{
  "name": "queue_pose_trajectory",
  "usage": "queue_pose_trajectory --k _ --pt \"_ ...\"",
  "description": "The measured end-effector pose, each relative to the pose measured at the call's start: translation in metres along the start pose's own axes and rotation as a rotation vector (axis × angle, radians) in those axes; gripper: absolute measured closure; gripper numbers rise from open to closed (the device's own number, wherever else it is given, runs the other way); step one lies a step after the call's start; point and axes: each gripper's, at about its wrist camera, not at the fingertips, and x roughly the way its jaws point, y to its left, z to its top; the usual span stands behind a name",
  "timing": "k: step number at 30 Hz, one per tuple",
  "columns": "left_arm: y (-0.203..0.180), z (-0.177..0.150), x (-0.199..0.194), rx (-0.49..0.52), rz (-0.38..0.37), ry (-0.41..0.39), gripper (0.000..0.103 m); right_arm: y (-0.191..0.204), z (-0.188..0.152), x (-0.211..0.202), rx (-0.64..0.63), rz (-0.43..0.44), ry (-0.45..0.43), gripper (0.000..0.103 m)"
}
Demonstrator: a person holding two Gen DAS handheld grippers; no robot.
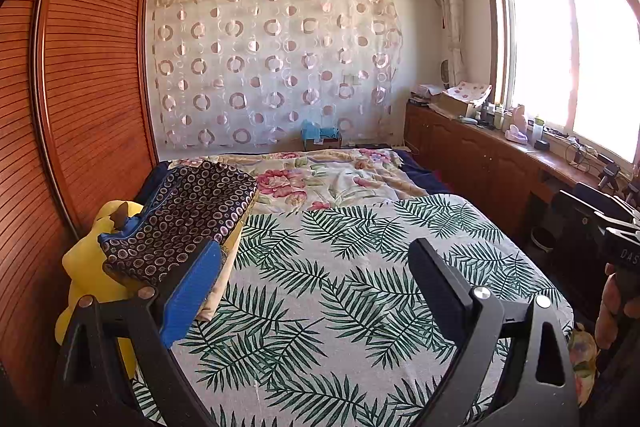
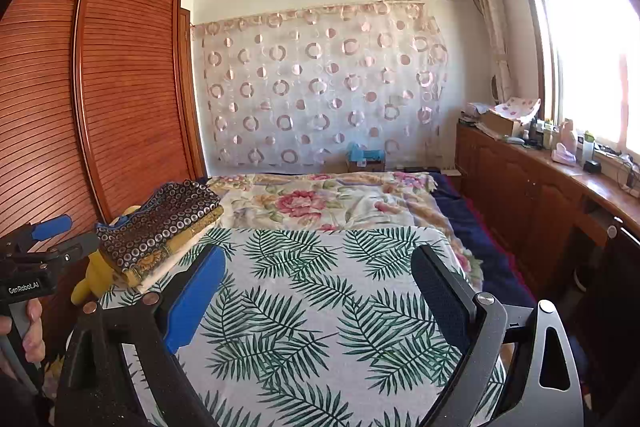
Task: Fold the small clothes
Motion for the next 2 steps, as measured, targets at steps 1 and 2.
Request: queue_pose_trajectory --k 1,2 --pt "0.0001 0.0000 -0.0001 0.001 -0.001 0.000 0.008 -0.0004 0.0000 0.0001 0.000 0.000 0.000 0.008" --pt "-0.0004 -0.0005 -0.0001 0.001 0.000 0.000 0.008 -0.0007 -0.0001 0.0000 0.000 0.001 0.000 0.008"
